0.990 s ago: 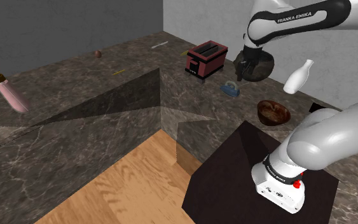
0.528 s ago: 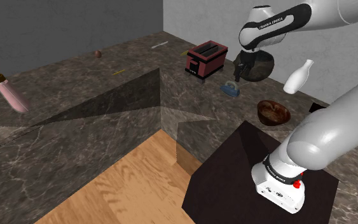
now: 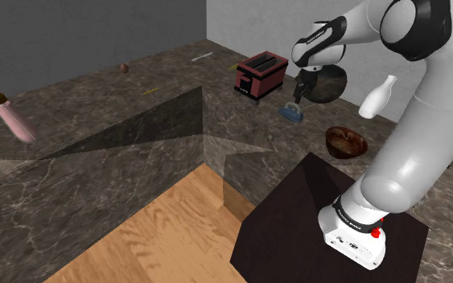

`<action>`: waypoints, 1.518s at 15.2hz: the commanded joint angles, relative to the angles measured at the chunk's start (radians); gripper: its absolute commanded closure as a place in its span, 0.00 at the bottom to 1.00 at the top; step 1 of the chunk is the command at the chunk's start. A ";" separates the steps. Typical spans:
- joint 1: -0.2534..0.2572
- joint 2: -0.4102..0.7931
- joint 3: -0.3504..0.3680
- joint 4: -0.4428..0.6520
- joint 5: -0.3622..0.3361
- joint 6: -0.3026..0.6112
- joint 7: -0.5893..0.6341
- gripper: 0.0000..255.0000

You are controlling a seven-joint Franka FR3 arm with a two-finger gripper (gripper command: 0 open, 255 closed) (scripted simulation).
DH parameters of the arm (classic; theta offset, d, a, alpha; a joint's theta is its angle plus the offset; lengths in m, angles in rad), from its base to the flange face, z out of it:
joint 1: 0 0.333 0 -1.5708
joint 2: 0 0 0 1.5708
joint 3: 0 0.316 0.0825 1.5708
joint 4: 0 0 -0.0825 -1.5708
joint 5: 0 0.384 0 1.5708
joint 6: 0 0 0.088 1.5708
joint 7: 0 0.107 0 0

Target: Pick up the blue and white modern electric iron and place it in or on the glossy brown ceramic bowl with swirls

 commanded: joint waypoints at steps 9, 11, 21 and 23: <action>-0.120 0.277 0.058 0.204 0.163 0.050 -0.156 0.00; -0.127 0.295 0.064 0.200 0.173 0.070 -0.162 0.00; -0.135 0.318 0.073 0.196 0.186 0.096 -0.171 0.00; -0.135 0.318 0.073 0.196 0.186 0.096 -0.171 1.00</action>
